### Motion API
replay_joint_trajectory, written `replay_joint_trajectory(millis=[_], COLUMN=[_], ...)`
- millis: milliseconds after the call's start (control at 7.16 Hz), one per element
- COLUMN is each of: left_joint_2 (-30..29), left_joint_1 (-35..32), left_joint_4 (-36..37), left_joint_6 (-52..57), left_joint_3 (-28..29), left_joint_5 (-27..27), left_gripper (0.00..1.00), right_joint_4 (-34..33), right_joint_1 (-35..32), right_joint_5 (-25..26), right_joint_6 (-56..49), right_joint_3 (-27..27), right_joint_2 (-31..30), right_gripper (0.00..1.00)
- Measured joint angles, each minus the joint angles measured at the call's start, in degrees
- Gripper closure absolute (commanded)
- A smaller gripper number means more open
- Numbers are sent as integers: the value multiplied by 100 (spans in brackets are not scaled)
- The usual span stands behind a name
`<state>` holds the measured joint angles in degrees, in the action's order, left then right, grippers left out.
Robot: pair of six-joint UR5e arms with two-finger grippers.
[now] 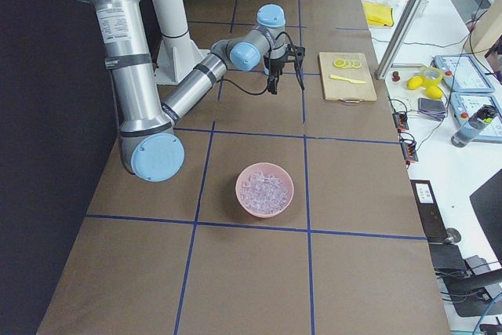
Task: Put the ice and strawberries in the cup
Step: 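Move the right gripper back toward the bowl while the left gripper reaches for the strawberry, then close the left gripper on the red strawberry and lift it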
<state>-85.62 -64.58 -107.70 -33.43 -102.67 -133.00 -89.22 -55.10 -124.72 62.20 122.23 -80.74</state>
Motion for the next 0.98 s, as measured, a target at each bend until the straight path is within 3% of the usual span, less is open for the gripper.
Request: replay_joint_trajectory(millis=[279,559,978], left_joint_2=[239,301,255], left_joint_1=[832,1342,1638], left_joint_4=[-840,-1238,-1393], left_joint_6=[-905,-1339,-1442], left_joint_3=[36,113,297], left_joint_5=[584,1031,1297], left_gripper=[1,1,1], right_joint_4=[-9,-9,12], right_joint_1=[-870,-1418,-1599], right_joint_5=[-533,-791,-908], right_joint_6=[-1468,-2480,-2761], right_joint_3=[-54,-275,-420], right_joint_2=[-666,-998,-1062], right_gripper=[1,1,1])
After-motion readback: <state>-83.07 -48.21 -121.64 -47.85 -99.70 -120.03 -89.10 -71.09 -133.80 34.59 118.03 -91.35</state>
